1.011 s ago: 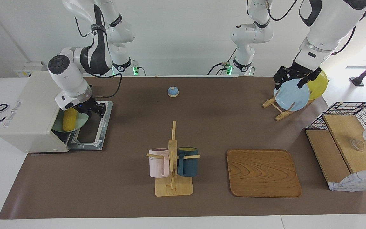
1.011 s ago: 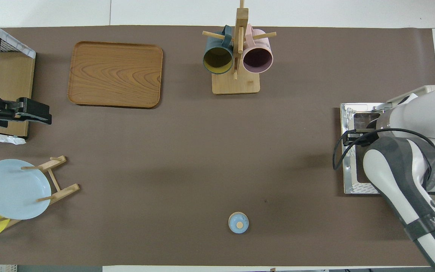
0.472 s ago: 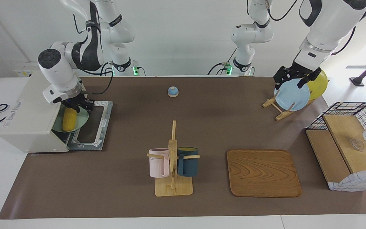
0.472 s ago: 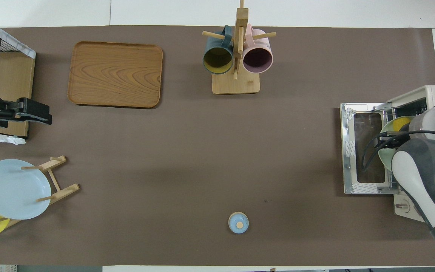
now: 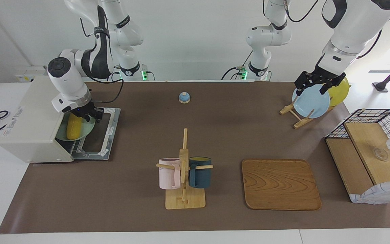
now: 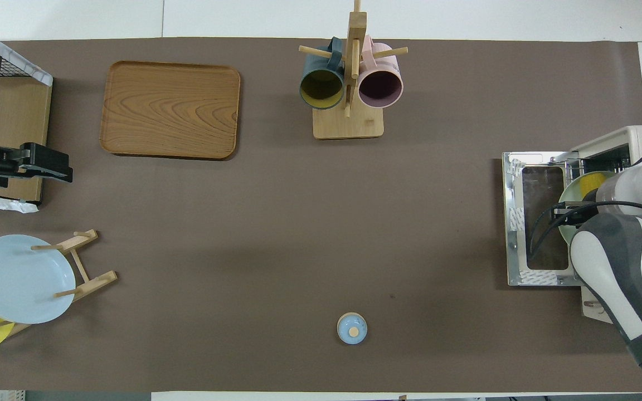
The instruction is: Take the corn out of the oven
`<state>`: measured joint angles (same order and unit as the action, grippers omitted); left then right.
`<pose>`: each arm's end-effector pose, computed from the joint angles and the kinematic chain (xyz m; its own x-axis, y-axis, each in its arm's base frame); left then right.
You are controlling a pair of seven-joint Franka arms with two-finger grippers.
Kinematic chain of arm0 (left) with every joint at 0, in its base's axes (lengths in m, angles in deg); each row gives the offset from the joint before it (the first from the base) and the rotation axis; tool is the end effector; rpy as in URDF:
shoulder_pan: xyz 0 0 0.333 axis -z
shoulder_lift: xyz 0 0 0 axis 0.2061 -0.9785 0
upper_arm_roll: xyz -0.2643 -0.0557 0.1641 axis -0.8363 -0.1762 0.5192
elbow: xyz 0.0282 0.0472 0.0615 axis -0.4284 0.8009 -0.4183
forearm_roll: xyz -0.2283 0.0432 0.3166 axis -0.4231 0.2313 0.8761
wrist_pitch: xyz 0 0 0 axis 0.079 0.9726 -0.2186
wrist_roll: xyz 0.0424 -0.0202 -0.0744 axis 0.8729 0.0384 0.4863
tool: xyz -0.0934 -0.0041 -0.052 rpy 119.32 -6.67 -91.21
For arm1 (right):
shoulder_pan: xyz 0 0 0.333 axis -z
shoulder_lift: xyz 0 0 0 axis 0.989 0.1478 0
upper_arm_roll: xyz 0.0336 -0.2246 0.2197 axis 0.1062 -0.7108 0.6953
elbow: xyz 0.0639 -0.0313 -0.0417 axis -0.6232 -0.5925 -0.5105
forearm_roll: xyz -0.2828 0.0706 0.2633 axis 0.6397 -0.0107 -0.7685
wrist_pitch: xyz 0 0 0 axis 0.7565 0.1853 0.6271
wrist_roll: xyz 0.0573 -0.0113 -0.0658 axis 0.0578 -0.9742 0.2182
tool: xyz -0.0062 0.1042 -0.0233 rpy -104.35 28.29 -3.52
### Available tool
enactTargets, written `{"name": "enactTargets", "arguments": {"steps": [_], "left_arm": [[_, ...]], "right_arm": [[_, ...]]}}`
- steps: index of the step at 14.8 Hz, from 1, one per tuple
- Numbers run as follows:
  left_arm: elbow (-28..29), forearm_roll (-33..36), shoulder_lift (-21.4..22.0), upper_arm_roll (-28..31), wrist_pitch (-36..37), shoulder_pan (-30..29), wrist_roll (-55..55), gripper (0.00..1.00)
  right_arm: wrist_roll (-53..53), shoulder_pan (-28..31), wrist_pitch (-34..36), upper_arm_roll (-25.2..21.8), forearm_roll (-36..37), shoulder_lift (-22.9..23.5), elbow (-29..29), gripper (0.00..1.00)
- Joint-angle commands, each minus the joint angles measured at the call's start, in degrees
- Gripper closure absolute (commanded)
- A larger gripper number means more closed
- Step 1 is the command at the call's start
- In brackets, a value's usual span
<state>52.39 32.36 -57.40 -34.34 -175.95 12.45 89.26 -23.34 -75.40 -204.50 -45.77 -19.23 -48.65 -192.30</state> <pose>0.5433 -0.0555 0.6186 0.9997 0.0091 -0.0221 0.0093 -0.9999 0.0106 0.4977 -0.0628 0.3732 0.9907 -0.0977 -0.0946 -0.0889 -0.9917 0.0931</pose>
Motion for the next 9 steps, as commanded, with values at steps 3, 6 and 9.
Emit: {"name": "enactTargets", "arguments": {"steps": [3, 6, 9], "left_arm": [[0.5, -0.6, 0.5, -0.4, -1.2, -1.9, -0.9, 0.0], [0.5, -0.6, 0.5, -0.5, -1.4, -1.9, -1.0, 0.0], [0.6, -0.6, 0.5, -0.5, -2.1, -1.3, -1.0, 0.0]], "right_arm": [[3.6, 2.5, -2.6, 0.5, 0.5, -0.6, -1.7, 0.65], [3.5, 2.4, -2.3, 0.5, 0.5, -0.6, -1.8, 0.98], [3.6, 1.2, -1.4, 0.5, 1.0, -0.7, -1.7, 1.0]]}}
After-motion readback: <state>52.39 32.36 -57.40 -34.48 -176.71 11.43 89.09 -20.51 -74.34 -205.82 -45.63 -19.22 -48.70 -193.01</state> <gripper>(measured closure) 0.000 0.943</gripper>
